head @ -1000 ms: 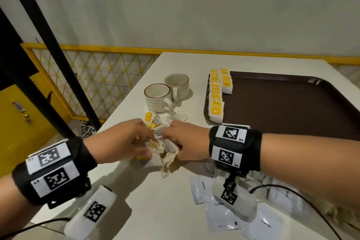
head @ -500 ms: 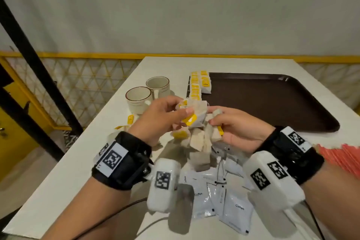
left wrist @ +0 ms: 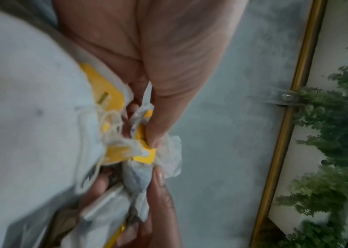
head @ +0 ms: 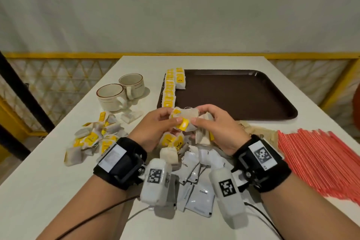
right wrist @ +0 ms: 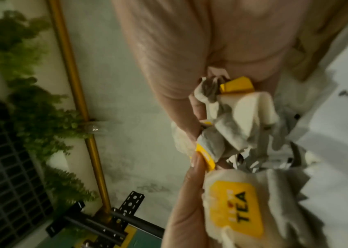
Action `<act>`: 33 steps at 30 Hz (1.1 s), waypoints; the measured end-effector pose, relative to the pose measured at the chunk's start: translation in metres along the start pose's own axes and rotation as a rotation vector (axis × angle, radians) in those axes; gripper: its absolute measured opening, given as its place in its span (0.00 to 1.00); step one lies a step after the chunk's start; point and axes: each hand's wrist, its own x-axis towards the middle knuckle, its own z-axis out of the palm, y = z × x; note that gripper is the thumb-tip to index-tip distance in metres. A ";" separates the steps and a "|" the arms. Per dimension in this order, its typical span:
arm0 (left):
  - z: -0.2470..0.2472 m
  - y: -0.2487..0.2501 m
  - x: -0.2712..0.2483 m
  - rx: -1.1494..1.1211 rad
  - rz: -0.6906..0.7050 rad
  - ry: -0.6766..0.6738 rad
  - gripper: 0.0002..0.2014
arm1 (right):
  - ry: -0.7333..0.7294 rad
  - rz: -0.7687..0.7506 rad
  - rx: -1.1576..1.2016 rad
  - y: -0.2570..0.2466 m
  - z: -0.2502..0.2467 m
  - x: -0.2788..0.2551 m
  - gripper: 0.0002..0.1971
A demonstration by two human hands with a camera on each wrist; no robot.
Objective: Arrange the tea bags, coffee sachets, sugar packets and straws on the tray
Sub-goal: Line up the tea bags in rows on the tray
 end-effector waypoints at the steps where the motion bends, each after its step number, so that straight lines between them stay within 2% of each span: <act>1: -0.001 0.000 -0.001 -0.015 0.005 0.007 0.03 | 0.008 -0.045 -0.051 0.001 -0.001 0.000 0.13; 3: -0.001 -0.001 -0.002 -0.014 0.025 0.021 0.03 | 0.026 -0.143 -0.211 0.003 -0.002 0.000 0.13; 6: -0.001 -0.002 -0.001 0.009 0.033 0.023 0.04 | 0.032 -0.230 -0.331 0.004 -0.004 0.000 0.08; 8: 0.000 -0.003 -0.002 0.003 0.028 0.012 0.06 | 0.044 -0.262 -0.381 0.005 -0.005 0.000 0.05; 15: 0.000 -0.001 -0.002 -0.059 0.052 0.061 0.06 | 0.051 -0.309 -0.436 0.003 -0.009 0.002 0.05; 20: 0.004 0.000 -0.003 -0.062 0.113 0.064 0.05 | 0.023 -0.316 -0.411 0.003 -0.008 0.000 0.08; 25: 0.002 0.000 -0.003 -0.079 0.108 0.059 0.05 | 0.054 -0.312 -0.349 0.001 -0.009 0.002 0.05; 28: 0.000 0.001 -0.002 -0.112 0.082 0.057 0.09 | 0.060 -0.256 -0.243 0.000 -0.007 0.002 0.08; 33: -0.004 0.002 -0.002 -0.091 0.085 0.075 0.13 | 0.094 -0.285 -0.126 -0.004 -0.016 0.004 0.15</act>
